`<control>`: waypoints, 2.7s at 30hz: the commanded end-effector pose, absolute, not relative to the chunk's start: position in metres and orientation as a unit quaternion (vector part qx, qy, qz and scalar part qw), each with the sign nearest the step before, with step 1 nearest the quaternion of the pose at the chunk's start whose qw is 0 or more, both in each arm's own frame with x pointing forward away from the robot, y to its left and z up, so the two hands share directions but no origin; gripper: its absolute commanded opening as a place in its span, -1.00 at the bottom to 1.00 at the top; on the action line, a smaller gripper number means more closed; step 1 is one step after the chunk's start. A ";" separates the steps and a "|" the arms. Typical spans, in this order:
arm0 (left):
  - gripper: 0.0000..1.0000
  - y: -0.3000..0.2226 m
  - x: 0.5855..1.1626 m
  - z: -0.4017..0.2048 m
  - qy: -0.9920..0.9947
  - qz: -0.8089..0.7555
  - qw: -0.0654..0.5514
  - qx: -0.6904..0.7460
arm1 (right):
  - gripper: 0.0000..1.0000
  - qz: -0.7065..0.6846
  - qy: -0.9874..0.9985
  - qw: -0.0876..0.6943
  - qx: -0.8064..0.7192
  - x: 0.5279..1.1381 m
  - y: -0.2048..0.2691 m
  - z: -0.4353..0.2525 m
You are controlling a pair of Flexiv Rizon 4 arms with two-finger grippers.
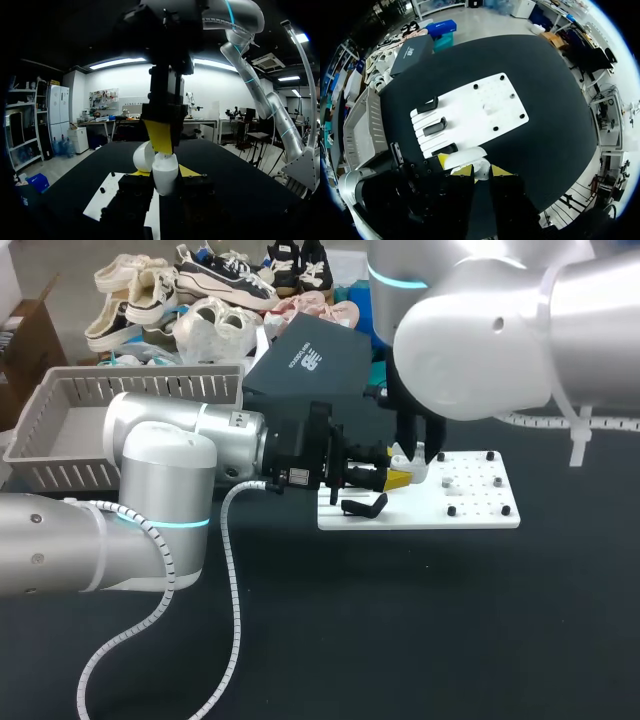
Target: Pick up each earbud case from the left stands, insert the matching earbuds, close the lid, and place the case in the box.
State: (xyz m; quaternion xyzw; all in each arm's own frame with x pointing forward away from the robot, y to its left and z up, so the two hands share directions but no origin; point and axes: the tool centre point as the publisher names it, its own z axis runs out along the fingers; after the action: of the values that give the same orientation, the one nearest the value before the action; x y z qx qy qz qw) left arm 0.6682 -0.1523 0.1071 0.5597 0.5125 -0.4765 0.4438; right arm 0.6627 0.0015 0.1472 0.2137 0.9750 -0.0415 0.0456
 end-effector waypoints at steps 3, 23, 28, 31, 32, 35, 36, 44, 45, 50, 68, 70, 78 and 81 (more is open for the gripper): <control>-1.00 -0.153 0.667 0.107 0.513 -0.475 0.446 0.559 | -0.44 -0.041 0.975 0.044 0.213 0.664 0.002 0.146; -1.00 -0.153 0.667 0.107 0.513 -0.475 0.446 0.559 | -0.30 0.098 0.965 0.063 0.236 0.654 -0.032 0.190; -1.00 -0.153 0.667 0.107 0.513 -0.475 0.446 0.559 | -0.28 0.157 0.963 0.081 0.204 0.653 -0.049 0.196; -1.00 -0.148 0.667 0.107 0.516 -0.473 0.447 0.556 | -0.32 0.200 0.960 0.088 0.173 0.652 -0.059 0.194; -1.00 -0.144 0.667 0.106 0.520 -0.471 0.448 0.554 | -0.32 0.209 0.959 0.092 0.169 0.652 -0.062 0.193; -1.00 -0.134 0.666 0.105 0.527 -0.467 0.452 0.548 | -0.33 0.212 0.956 0.118 0.164 0.659 -0.068 0.186; -1.00 -0.132 0.666 0.104 0.530 -0.465 0.453 0.546 | -0.33 0.212 0.956 0.123 0.161 0.661 -0.071 0.183; -1.00 -0.118 0.666 0.101 0.541 -0.454 0.462 0.537 | -0.07 0.193 0.963 0.147 0.117 0.667 -0.075 0.155; -1.00 -0.117 0.666 0.102 0.539 -0.453 0.464 0.537 | -0.07 0.193 0.964 0.146 0.112 0.667 -0.074 0.152; -1.00 -0.117 0.667 0.106 0.535 -0.450 0.469 0.540 | 0.22 0.169 0.971 0.141 0.090 0.670 -0.068 0.131; -1.00 -0.117 0.667 0.107 0.534 -0.450 0.470 0.540 | 0.15 0.124 0.979 0.114 0.113 0.705 -0.058 0.081; -1.00 -0.117 0.667 0.107 0.534 -0.450 0.470 0.540 | 0.07 0.117 0.980 0.107 0.118 0.709 -0.056 0.074; -1.00 -0.117 0.667 0.107 0.534 -0.450 0.470 0.540 | 0.00 0.105 0.981 0.093 0.131 0.717 -0.051 0.059; -1.00 -0.117 0.667 0.107 0.534 -0.450 0.470 0.540 | 0.00 0.101 0.980 0.091 0.144 0.721 -0.053 0.054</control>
State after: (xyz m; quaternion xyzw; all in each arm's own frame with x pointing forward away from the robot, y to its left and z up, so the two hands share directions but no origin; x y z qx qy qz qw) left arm 0.6690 -0.1168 0.1068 0.5413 0.5333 -0.4522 0.4671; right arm 0.7130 -0.0555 0.0584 0.1407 0.9800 0.1056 0.0935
